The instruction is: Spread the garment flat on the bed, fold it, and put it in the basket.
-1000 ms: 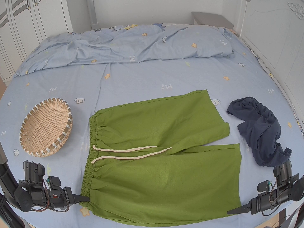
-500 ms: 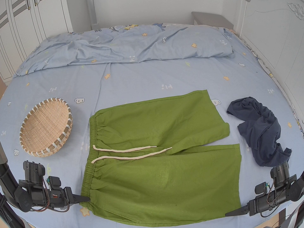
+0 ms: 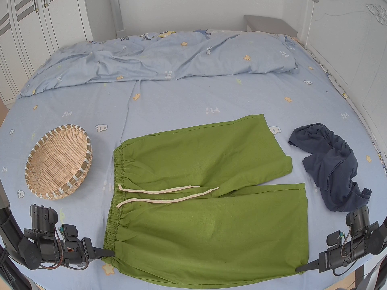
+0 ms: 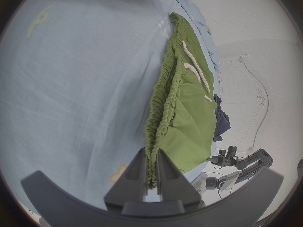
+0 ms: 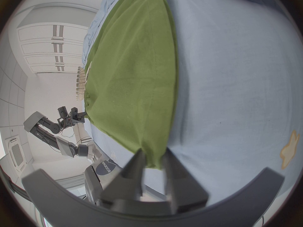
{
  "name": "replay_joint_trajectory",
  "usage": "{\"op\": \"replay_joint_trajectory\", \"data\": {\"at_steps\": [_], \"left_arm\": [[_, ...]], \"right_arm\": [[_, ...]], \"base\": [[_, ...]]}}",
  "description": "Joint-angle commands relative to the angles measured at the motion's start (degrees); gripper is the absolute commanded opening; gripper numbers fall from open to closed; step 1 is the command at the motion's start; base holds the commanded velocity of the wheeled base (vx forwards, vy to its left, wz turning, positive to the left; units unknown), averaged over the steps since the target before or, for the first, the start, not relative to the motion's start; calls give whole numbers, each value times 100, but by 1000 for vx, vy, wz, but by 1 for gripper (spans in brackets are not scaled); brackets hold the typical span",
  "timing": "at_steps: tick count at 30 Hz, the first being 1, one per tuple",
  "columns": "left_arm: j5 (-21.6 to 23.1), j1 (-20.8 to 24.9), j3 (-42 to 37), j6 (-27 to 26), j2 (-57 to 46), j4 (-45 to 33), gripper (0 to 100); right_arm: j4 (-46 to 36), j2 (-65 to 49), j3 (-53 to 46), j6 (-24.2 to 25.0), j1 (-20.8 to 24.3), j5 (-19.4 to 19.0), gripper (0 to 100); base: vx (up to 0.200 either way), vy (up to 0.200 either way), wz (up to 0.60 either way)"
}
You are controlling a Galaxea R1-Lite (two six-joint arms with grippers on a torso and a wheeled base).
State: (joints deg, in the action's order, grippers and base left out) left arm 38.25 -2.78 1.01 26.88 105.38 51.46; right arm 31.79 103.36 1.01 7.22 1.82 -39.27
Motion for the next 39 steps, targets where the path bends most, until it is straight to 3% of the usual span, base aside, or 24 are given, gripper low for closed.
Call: {"op": "replay_joint_trajectory", "data": {"at_steps": [1,12,17,20,22,27,28,29,30,32,34,39], "left_arm": [[-2,-3,-101,1,9,5,0],[33,5,-101,168,-316,-74,0],[-2,23,13,1082,-1001,-57,0],[-37,225,250,1610,-1335,-189,0],[-134,287,488,1733,-1476,-514,0],[-424,339,1876,1768,-2056,-2720,0],[-424,331,2193,1777,-2179,-3221,0],[-424,331,2193,1777,-2179,-3221,0],[-415,313,2790,1786,-2329,-4029,0],[-406,313,3379,1794,-2337,-4697,0],[-389,322,3828,1794,-2267,-5190,0],[-345,296,4416,1803,-1863,-5497,0]], "right_arm": [[-33,-27,-101,-10,-67,-11,0],[-15,-598,-92,43,-146,-11,0],[-156,-1451,259,465,-103,15,0],[-639,-1952,699,667,-50,51,0],[-1228,-2154,1147,667,-50,59,0],[-2916,-2488,2562,641,-50,59,0],[-3100,-2488,2773,641,-50,59,0],[-3100,-2488,2773,641,-50,59,0],[-3241,-2479,3089,641,-85,59,0],[-3276,-2435,3379,667,-85,59,0],[-3346,-2330,3704,702,-85,59,0],[-3654,-1899,4337,702,-50,59,0]], "base": [[0,0,0],[0,0,0],[0,0,0],[0,0,0],[0,0,0],[0,0,0],[0,0,0],[0,0,0],[0,0,0],[0,0,0],[0,0,0],[0,0,0]]}}
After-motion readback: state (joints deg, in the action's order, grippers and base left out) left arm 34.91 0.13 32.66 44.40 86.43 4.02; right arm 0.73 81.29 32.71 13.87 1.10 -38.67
